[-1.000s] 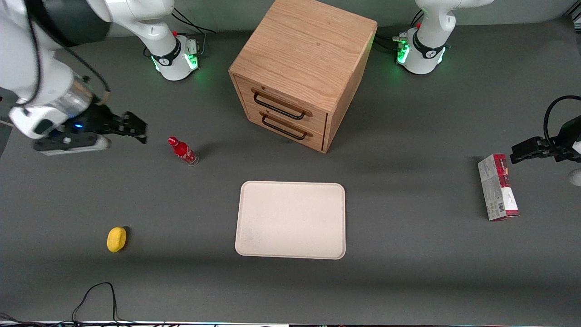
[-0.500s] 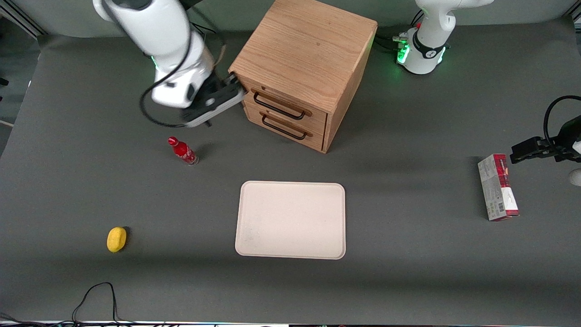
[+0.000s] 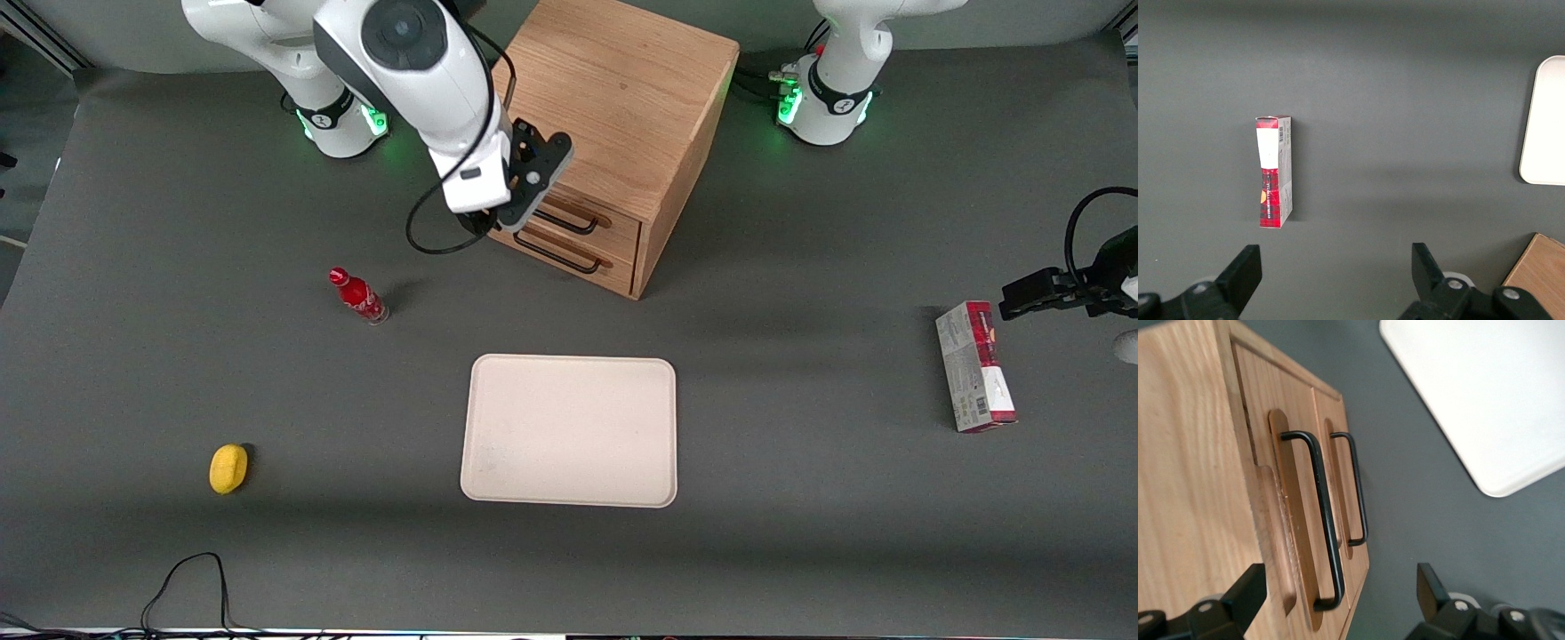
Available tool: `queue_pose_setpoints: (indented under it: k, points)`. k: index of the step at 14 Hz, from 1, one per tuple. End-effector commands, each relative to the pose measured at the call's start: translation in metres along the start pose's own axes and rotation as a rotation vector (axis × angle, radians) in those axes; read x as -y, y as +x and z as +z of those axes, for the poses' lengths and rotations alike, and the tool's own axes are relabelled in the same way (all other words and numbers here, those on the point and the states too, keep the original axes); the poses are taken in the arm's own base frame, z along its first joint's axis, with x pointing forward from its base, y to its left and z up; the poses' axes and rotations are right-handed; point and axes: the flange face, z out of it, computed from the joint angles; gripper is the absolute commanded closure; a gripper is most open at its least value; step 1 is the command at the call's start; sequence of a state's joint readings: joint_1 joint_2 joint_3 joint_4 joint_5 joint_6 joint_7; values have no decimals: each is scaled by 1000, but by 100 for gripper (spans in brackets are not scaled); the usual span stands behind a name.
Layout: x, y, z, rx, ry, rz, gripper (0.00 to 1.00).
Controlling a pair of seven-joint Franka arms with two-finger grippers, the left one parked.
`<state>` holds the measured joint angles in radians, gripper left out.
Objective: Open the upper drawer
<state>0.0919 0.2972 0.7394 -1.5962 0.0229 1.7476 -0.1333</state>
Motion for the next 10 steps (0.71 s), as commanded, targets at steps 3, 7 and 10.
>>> queue_pose_setpoints:
  k: [3,7,10]
  points:
    - [-8,16,46,57,89,-54,0]
    - [-20,19,67,76,49,-91,0]
    - [-22,23,79,62,51,-93,0]
